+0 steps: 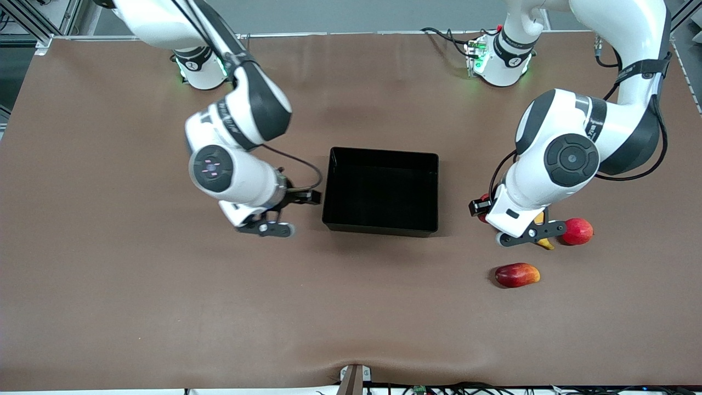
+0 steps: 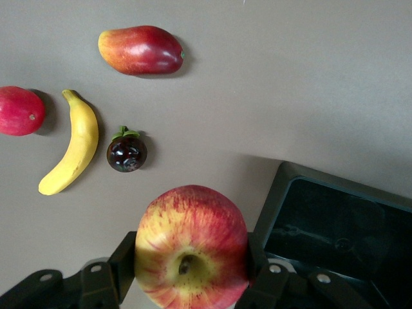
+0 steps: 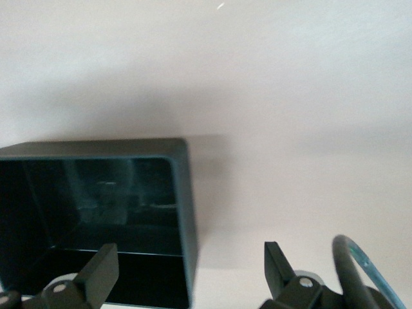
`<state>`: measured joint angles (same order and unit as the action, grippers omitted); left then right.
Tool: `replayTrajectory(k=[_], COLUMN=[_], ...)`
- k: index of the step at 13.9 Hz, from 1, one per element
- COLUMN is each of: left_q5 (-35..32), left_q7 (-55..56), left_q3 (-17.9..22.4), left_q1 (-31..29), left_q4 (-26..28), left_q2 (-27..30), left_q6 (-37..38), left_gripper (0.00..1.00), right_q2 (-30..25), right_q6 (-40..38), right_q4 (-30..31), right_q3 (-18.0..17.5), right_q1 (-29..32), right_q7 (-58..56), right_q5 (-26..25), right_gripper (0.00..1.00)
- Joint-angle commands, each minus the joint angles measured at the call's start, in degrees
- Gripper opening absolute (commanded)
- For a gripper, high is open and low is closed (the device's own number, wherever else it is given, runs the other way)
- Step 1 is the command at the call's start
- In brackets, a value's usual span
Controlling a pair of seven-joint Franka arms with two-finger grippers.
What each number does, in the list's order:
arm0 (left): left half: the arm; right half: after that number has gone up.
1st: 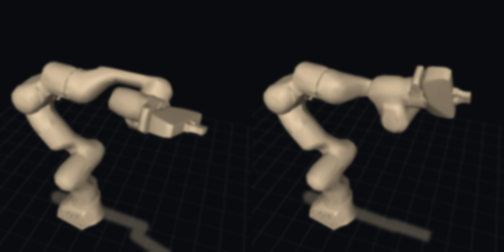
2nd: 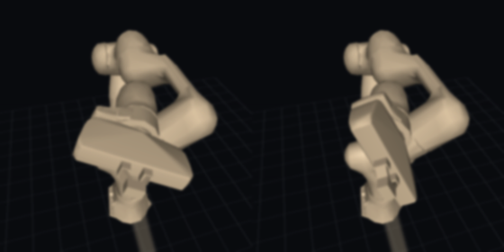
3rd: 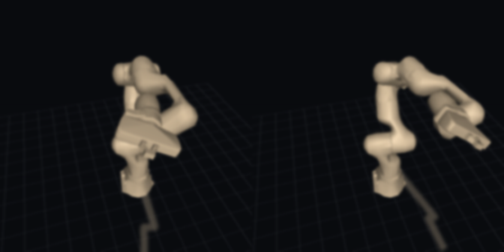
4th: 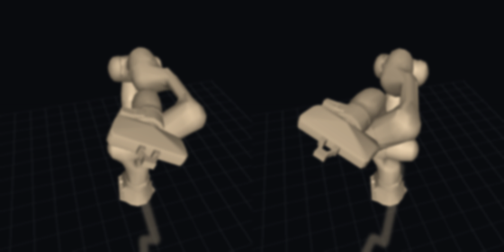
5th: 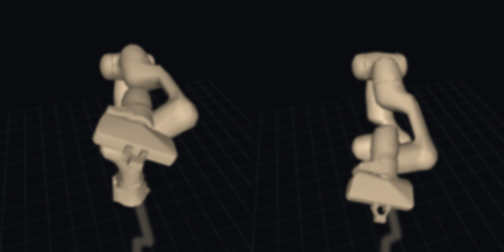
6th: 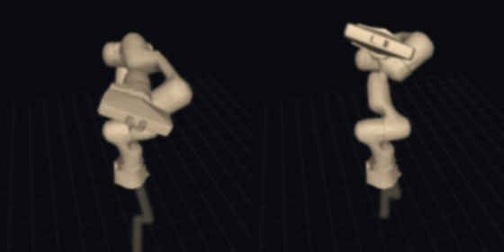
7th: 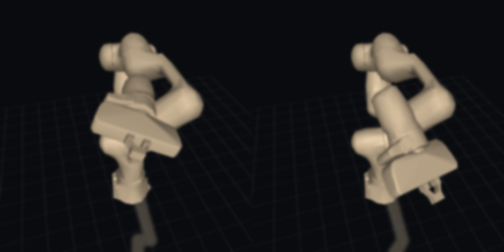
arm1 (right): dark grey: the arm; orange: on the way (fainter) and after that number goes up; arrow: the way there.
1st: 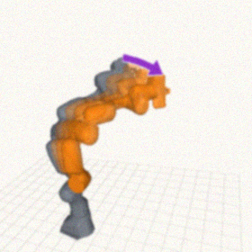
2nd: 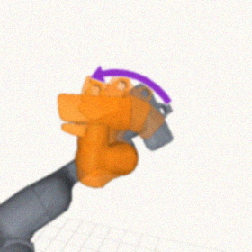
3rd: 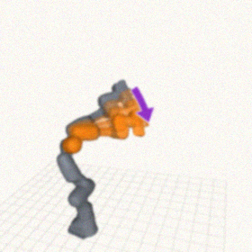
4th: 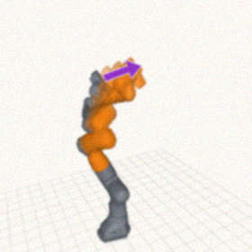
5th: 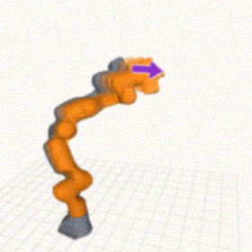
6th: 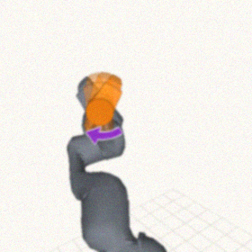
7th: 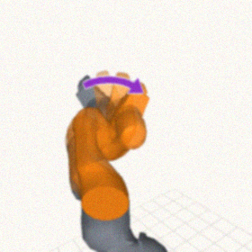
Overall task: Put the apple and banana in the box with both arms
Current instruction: 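Lower the apple into the box while the right gripper withdraws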
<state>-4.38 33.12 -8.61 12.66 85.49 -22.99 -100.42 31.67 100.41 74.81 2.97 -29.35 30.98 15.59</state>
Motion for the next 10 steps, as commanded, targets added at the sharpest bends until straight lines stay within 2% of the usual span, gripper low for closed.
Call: replayTrajectory(k=[1, 3, 5, 8, 10], left_q5=[1.03, 2.97, 2.88, 2.97, 2.53], left_q7=[0.63, 0.63, 0.45, 0.19, 0.36], left_q3=[-1.05, -3.25, -6.14, -10.10, -11.86], left_q1=[0.17, 0.08, 0.08, -0.01, 0.96], left_q4=[5.19, 6.43, 9.06, 17.22, 19.88], left_q2=[2.16, 2.08, 2.25, 2.87, 2.60], left_q6=[-4.33, -5.84, -8.20, -19.33, -23.59], left_gripper=[0.00, 0.00, 0.00, 0.00, 0.00], right_q2=[0.15, -2.90, -6.42, -11.26, -15.56], right_q6=[-8.27, -11.89, -12.69, -20.48, -21.83], right_q4=[-6.94, -7.84, -7.75, -7.40, -7.23], right_q3=[-0.86, -1.04, -1.99, -4.97, -5.96], right_q1=[4.90, 7.55, 10.17, 17.55, 20.12], right_q7=[-0.22, -0.13, -0.65, -3.81, -4.44], right_q5=[-1.79, -3.27, -10.37, -10.94, -11.81], right_gripper=[1.00, 1.00, 1.00, 1.00, 1.00])
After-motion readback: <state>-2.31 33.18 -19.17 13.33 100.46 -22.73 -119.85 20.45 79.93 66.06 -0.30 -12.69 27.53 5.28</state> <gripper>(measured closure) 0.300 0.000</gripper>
